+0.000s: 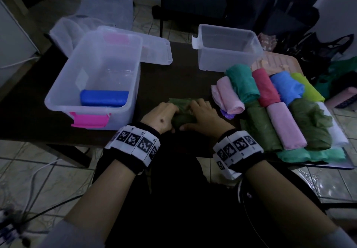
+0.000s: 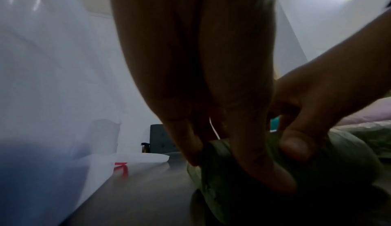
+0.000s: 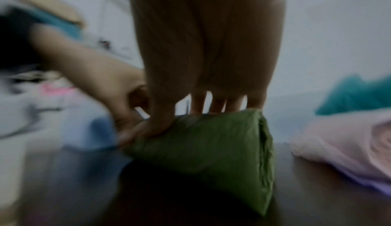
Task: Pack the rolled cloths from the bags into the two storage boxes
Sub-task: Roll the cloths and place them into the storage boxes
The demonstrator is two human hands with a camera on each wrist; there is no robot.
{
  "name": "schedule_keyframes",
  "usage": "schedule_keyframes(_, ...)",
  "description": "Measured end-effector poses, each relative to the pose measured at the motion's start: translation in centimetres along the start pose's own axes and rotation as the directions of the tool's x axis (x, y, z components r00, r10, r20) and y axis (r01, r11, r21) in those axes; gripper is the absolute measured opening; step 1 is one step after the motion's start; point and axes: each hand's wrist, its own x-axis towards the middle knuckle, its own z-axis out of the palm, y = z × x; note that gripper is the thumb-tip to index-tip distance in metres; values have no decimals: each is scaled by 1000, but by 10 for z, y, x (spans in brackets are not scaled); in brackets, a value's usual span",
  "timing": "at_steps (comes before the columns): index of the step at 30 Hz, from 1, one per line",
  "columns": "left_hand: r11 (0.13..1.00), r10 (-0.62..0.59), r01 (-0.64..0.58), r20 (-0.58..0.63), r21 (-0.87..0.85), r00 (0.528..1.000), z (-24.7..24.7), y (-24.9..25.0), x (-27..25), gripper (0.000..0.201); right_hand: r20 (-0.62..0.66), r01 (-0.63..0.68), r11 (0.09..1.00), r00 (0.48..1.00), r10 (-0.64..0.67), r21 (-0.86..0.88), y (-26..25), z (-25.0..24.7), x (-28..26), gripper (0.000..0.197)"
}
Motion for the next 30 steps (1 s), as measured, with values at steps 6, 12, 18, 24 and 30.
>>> schedule_keyframes(6, 998, -16, 16, 1, -61, 1000, -3, -5, 11, 56, -241, 73, 992, 966, -96, -105, -11, 27, -19, 48)
schedule_keyframes(12, 998, 54, -60, -166, -29, 985, 1, -3, 9, 56, -155, 30, 986, 986, -56, -164, -12, 30, -12, 80)
schedule_keyframes(18, 997, 36, -48, -172, -62, 985, -3, -7, 11, 59, -30, 3, 987, 1000, -8, -163, -5, 17, 10, 72)
schedule_keyframes(24, 994, 43, -54, -107, -97, 993, -6, -9, 10, 56, 48, -41, 999, 998, 41, -20, 12, -5, 22, 121)
schedule_keyframes(30, 993, 38, -50, -118, -106, 992, -2, -11, 11, 55, 124, -56, 998, 991, 59, -27, 14, -5, 30, 114)
